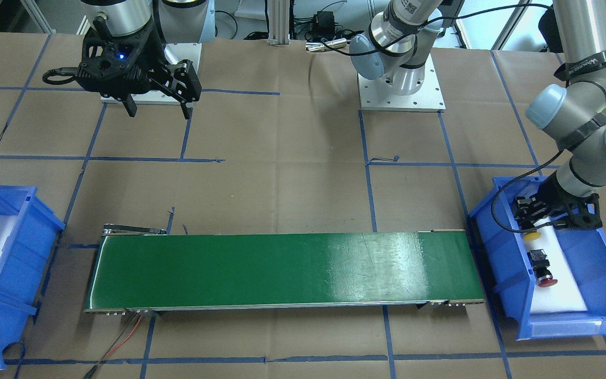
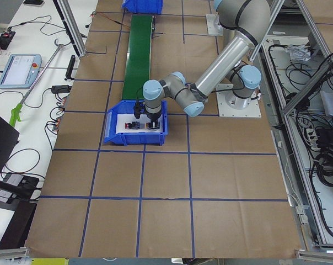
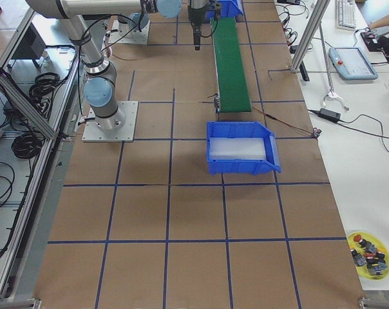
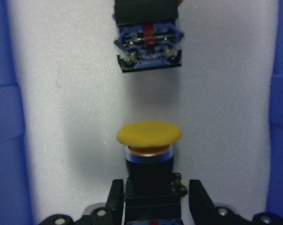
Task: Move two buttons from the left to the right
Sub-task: 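Close the left gripper on the yellow-capped button, then lift the yellow button and carry it over the green conveyor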
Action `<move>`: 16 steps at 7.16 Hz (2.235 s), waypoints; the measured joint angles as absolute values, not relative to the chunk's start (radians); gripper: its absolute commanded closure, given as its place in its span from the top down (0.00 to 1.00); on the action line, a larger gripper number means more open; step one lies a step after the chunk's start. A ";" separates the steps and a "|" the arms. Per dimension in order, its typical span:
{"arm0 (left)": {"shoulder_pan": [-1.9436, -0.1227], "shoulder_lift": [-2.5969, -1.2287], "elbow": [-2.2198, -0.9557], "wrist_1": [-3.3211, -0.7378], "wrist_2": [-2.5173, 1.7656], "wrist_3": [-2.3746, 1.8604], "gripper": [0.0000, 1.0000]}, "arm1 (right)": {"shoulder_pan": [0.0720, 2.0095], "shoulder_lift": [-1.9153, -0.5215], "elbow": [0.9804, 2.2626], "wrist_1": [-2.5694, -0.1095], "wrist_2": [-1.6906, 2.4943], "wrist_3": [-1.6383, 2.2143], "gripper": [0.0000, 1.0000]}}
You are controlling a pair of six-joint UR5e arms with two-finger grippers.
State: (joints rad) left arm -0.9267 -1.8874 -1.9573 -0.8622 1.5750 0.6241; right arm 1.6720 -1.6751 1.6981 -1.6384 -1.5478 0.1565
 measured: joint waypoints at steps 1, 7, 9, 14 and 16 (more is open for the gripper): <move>-0.928 -1.870 -1.948 -0.868 1.575 0.612 0.10 | 1.672 -1.675 1.698 -1.638 -1.548 0.156 1.00; -0.941 -1.802 -1.569 -1.350 1.577 0.601 0.12 | 1.672 -1.675 1.698 -1.638 -1.548 0.156 1.00; -0.997 -1.824 -1.487 -1.415 1.573 0.582 0.12 | 1.672 -1.675 1.698 -1.638 -1.548 0.156 1.00; -1.317 -1.873 -1.469 -1.406 1.572 0.250 0.12 | 1.672 -1.675 1.699 -1.638 -1.548 0.156 1.00; -1.398 -1.930 -1.490 -1.356 1.573 0.176 0.12 | 1.672 -1.675 1.699 -1.638 -1.548 0.156 1.00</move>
